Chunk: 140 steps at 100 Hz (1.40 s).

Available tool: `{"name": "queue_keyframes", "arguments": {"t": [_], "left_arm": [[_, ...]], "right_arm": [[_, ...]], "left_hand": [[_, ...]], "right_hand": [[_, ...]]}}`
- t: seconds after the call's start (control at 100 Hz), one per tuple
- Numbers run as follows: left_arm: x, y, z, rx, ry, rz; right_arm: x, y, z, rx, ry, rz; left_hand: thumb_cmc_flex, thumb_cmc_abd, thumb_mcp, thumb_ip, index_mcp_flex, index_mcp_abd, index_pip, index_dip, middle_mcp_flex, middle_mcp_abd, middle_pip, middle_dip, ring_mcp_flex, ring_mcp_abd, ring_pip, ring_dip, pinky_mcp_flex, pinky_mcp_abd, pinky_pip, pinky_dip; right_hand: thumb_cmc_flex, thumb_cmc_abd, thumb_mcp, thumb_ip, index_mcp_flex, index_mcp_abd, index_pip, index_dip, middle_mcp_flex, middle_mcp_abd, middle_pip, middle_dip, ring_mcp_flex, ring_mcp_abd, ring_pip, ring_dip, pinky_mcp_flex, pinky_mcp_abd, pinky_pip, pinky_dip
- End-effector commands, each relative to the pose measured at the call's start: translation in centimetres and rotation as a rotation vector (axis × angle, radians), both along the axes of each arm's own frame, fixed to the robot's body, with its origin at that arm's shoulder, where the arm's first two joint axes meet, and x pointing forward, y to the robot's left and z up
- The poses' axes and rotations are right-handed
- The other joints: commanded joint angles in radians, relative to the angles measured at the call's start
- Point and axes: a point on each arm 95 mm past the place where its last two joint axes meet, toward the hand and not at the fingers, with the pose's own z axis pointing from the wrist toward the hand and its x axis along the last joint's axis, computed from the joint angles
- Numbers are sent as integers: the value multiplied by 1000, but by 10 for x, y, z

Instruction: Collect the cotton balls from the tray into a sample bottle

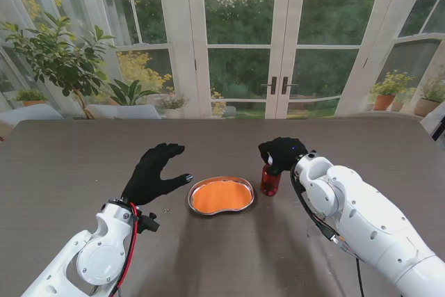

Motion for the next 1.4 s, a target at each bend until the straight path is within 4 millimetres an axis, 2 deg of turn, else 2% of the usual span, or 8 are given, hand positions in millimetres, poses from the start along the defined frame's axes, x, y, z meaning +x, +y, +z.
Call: {"name": "queue_keyframes", "arguments": {"t": [0.0,0.07,0.14,0.52,0.71,0.85,1.12,1.39], "left_arm": [[-1,-2,0,1,13,-13],[-1,-2,0,-1,13,-13],[-1,-2,0,0,13,-14],[-1,-2,-1,2,14,-16],[-1,-2,-1,2,15,-17],[0,-2,-2,0,15,-18],[0,-2,-1,-5,8,-15],[-2,0,1,-3,-1,-7]], "right_arm": [[-3,-2,-9,-22,28,2],[-2,-2,-9,-27,28,3],[-2,-2,-9,-28,27,2],[-2,-4,-6,-41,9,4],[0,-5,1,-35,-10,-2],[0,-4,13,2,-21,-11],[-10,-3,27,113,-64,-47],[-28,2,37,221,-157,-63]], "left_hand": [[-7,33,8,40,8,-118,1,2,22,-8,-2,6,16,2,8,8,10,4,-18,14],[-7,35,7,40,7,-118,0,2,24,-8,-2,7,18,4,9,8,13,6,-17,15],[-6,33,7,41,8,-118,1,3,25,-8,-2,8,20,5,10,9,14,7,-16,17],[-4,34,3,41,8,-116,1,3,31,-6,-2,11,24,8,11,10,17,10,-15,21],[-4,34,2,41,9,-117,1,3,34,-6,-1,12,26,12,12,10,17,11,-16,22],[-4,36,0,42,9,-117,1,3,35,-7,-1,12,27,11,13,10,19,11,-16,22],[-1,42,1,43,16,-120,4,4,37,-6,-1,12,27,10,13,10,21,12,-16,23],[3,52,-2,43,30,-121,12,10,39,-11,-1,12,29,7,13,10,19,11,-17,23]], "right_hand": [[-6,-10,56,62,6,29,-54,33,-43,-109,11,8,20,-21,-18,-15,-15,11,18,21],[-48,-4,56,106,14,47,-128,71,-75,-107,14,2,20,-22,-47,-21,-30,10,13,22],[-105,2,48,211,16,62,-229,208,-115,-100,19,-26,19,-14,-83,-28,-50,10,6,24],[-304,-55,-23,183,-127,92,-430,153,-383,-45,-63,-92,-197,22,-179,-31,-176,-9,-40,36],[-396,10,-78,180,-255,105,-547,92,-534,0,-213,-252,-351,73,-311,-91,-263,-11,-83,51],[-448,99,-135,183,-287,80,-566,70,-576,-9,-261,-331,-420,106,-436,-160,-315,4,-133,53],[-401,355,-337,235,-232,-17,-580,79,-548,-39,-319,-400,-482,126,-715,-323,-399,58,-353,-53],[-354,360,-282,258,-138,-66,-591,82,-411,-74,-401,-485,-456,84,-867,-422,-416,40,-489,-188]]}}
